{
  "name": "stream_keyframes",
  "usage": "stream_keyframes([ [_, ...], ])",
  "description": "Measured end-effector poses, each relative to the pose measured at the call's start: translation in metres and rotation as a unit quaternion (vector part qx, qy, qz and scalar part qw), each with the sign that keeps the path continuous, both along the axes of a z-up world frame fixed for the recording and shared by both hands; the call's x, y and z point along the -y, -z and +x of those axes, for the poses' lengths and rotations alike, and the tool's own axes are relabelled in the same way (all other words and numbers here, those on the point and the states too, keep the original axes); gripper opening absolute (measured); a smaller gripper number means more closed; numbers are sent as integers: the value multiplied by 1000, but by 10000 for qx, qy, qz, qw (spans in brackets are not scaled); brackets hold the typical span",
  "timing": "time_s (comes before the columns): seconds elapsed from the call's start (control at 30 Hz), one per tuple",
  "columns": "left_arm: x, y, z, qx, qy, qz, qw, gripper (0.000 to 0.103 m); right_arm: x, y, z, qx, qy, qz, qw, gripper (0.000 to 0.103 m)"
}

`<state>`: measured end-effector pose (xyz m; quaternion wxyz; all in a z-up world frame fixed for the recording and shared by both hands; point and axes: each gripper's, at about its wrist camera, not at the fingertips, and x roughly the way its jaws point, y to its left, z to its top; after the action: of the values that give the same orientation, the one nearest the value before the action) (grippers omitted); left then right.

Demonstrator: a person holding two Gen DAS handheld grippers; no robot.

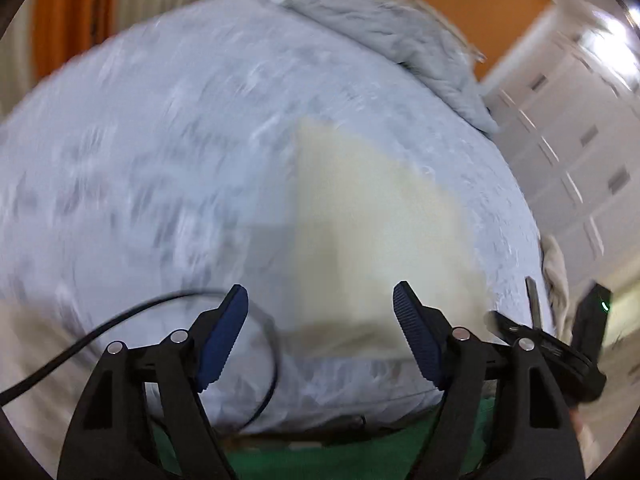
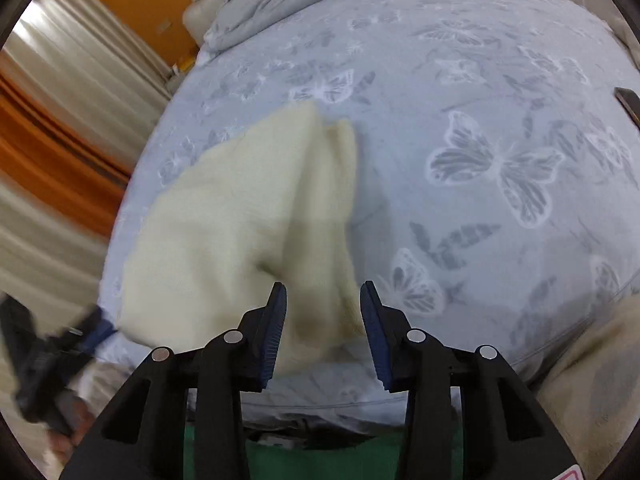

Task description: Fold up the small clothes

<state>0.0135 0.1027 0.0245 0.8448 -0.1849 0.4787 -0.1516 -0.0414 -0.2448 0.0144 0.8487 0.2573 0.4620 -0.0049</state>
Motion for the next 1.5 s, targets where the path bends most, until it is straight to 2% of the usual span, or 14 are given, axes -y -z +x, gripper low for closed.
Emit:
stream_keyframes([
  [0.03,-1,-4,-1,96,-22,5,10000,75,-10,-28,0,430,-285,-439,9977,39],
  [0.13,12,-23,-2,633,149,417,9970,79,-35,-43,18,530,-685,-914,9920,35],
  [0.27,40,-18,-5,788,529,622,9935,85,-54,-27,19,123,-573,-1130,9919,16],
  [0.33,50,-7,-6,774,689,840,9911,86,-59,-9,18,-158,-588,-1325,9893,15],
  [0.4,56,8,0,517,813,1214,9879,86,-62,22,24,-598,-792,-1738,9798,15],
  [0.47,54,21,4,229,816,1272,9883,86,-56,35,23,-781,-729,-1632,9808,15],
  [0.67,51,25,5,276,771,1294,9882,87,-62,0,13,-210,-620,-1588,9851,16],
  [0.77,52,27,4,286,781,1340,9875,88,-65,24,17,-554,-705,-1920,9773,16],
  [0.83,54,26,4,269,817,1331,9874,88,-60,29,17,-626,-587,-1724,9813,16],
  [1.13,57,21,-2,410,767,1497,9849,87,-60,-21,-3,382,-426,-1451,9878,17],
  [1.27,62,18,-6,525,777,1645,9819,87,-67,-4,11,75,-669,-1652,9840,17],
  [1.33,64,20,-5,498,789,1708,9809,88,-68,26,29,-513,-777,-1989,9756,17],
  [1.37,64,21,-5,479,795,1724,9806,89,-64,38,36,-620,-796,-1923,9761,19],
  [1.5,71,22,-7,541,853,1891,9768,90,-65,35,50,-508,-786,-2182,9714,19],
])
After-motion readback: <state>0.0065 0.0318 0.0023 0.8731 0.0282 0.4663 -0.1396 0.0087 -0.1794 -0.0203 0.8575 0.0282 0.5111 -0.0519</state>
